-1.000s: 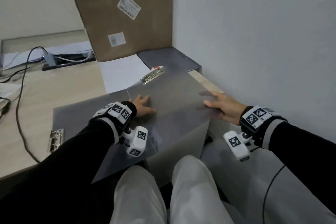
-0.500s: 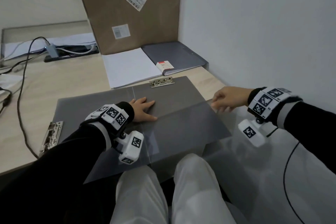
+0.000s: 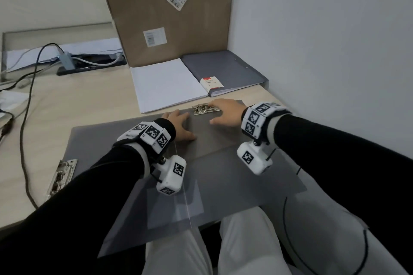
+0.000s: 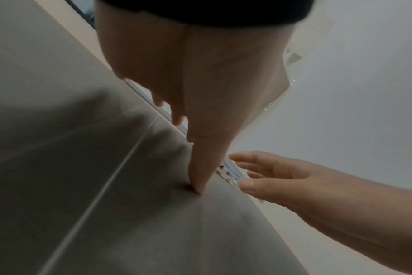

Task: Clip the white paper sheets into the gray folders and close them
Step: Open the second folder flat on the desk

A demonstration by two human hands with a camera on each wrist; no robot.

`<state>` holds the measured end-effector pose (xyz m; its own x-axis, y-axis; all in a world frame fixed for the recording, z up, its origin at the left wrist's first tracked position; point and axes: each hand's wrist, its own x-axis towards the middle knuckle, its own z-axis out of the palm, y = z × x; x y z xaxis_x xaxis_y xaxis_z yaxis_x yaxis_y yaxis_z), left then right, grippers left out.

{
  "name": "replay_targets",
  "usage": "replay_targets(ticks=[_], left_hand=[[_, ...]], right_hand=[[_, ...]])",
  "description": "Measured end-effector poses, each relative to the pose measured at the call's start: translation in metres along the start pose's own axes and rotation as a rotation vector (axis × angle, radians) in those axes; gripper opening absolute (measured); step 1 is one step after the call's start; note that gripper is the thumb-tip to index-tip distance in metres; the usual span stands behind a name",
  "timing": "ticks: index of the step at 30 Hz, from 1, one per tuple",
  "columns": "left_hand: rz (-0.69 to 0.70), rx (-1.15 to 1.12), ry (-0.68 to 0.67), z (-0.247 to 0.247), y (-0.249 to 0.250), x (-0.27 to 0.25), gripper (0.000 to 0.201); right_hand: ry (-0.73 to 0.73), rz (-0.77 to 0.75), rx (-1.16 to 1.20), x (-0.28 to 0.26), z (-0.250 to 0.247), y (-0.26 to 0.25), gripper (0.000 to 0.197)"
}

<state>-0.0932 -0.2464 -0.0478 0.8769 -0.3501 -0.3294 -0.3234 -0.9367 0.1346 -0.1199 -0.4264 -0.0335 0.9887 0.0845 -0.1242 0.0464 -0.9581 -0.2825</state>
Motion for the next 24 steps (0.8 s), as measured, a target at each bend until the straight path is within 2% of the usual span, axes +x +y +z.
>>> replay_targets(ticks=[4,10,18,21,24], left_hand=[[0.008,0.026,-0.058,0.006,-0.011,0.009,0.091],[0.057,0.035,-0.067,0.009,-0.023,0.020,0.107],[0.086,-0.037,-0.053,0.022,-0.033,0.027,0.097],[0.088,-0.053,-0.061,0.025,-0.034,0.028,0.099],[0.087,-0.069,-0.062,0.024,-0.033,0.028,0.092]], right_hand=[[-0.064,0.040,-0.051,0.022,0.015,-0.008,0.079],[-0.176,0.032,-0.092,0.040,0.020,-0.013,0.081],[-0.244,-0.001,-0.105,0.047,0.020,-0.008,0.076],[-0.238,-0.002,-0.072,0.049,0.019,-0.007,0.073],[-0.236,0.009,-0.037,0.051,0.019,-0.007,0.068]])
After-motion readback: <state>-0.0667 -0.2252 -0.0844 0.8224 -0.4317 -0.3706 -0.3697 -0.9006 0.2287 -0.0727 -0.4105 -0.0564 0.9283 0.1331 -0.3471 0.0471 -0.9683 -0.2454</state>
